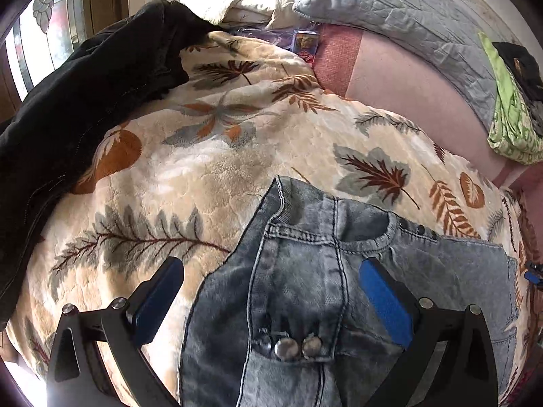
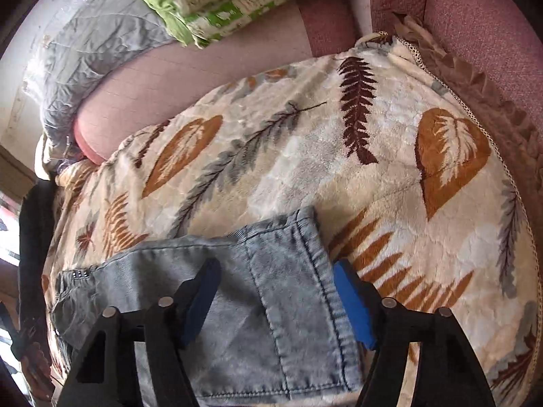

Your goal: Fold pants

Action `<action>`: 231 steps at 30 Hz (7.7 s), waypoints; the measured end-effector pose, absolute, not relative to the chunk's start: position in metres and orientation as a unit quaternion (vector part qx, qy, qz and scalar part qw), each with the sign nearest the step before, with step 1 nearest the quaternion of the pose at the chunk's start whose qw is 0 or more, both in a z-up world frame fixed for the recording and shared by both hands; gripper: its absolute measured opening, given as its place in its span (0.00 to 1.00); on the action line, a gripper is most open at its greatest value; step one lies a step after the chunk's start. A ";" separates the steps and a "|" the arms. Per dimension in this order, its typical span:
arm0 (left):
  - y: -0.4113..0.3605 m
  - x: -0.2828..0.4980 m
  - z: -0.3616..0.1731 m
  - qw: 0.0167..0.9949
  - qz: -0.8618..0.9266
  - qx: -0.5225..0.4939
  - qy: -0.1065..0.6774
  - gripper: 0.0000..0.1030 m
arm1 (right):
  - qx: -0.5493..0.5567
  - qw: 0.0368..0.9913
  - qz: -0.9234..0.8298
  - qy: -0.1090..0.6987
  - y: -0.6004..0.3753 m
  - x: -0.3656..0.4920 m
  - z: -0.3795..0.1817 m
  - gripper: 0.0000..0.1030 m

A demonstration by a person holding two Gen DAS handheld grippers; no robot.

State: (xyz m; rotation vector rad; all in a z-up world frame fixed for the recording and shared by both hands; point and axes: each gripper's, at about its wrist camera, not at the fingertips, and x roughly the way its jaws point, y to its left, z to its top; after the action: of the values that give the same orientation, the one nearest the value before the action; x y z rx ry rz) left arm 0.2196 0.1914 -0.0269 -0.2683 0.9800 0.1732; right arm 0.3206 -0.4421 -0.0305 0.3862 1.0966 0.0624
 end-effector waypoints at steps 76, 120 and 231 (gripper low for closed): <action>0.160 0.226 -0.043 0.863 0.107 -0.020 0.493 0.66 | 0.131 0.813 -0.035 0.566 -0.468 0.230 -0.069 0.54; 0.178 0.059 -0.052 0.830 0.048 -0.034 0.555 0.42 | 0.175 0.801 0.011 0.573 -0.450 0.036 -0.078 0.33; 0.128 0.059 -0.079 0.820 0.033 0.025 0.571 0.54 | 0.213 0.783 0.086 0.578 -0.405 0.052 -0.081 0.79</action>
State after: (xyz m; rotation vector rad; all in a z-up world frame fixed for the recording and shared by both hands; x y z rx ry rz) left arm 0.0593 0.1278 -0.0793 0.0526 1.2148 0.0696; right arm 0.0515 -0.4045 -0.0813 0.4604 1.2477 0.1853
